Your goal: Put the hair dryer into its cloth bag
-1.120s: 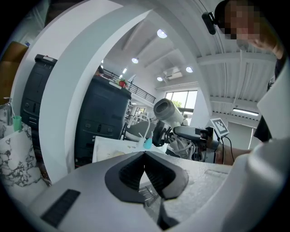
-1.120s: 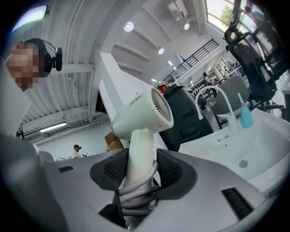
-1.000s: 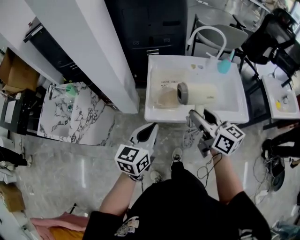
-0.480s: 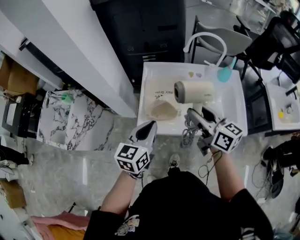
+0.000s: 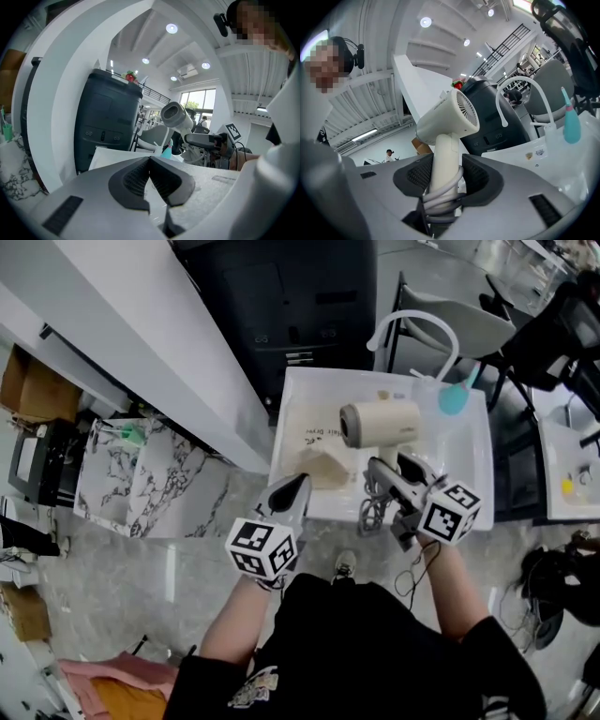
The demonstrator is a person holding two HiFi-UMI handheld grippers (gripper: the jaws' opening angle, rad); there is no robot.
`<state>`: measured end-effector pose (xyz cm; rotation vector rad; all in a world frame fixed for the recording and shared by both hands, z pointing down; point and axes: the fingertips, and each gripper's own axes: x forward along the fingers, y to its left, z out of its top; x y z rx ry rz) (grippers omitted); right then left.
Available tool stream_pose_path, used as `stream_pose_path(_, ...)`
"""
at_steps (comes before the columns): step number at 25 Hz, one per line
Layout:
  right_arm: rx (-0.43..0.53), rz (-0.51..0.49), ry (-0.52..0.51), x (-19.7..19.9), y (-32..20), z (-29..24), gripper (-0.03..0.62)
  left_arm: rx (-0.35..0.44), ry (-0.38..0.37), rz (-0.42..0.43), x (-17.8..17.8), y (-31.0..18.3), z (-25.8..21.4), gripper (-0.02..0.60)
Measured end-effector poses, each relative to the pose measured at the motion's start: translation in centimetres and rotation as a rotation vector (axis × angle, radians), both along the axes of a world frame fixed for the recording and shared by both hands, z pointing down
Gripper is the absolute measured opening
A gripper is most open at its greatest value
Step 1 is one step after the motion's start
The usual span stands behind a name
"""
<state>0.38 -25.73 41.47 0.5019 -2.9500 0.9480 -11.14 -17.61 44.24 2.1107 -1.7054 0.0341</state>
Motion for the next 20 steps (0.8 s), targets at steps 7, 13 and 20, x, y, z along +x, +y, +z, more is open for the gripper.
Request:
stream_pose_path(7,-0.007,0.004,-0.004,0.2,-0.3,0.5,0.183,-0.031,-0.043,0.008,-0.9,-1.3,1.5,0.003)
stream_pose_path(13,-0.028,0.038,0.005,0.5,-0.5,1.8,0.183,-0.142,-0.142,0.101,-1.8,-3.0,5.8,0.061)
stream_pose_path(20,-0.105,0.14,0.028,0.1,-1.8,4.1,0.183,-0.279,-0.31,0.261,-3.5,-5.7,11.9,0.147)
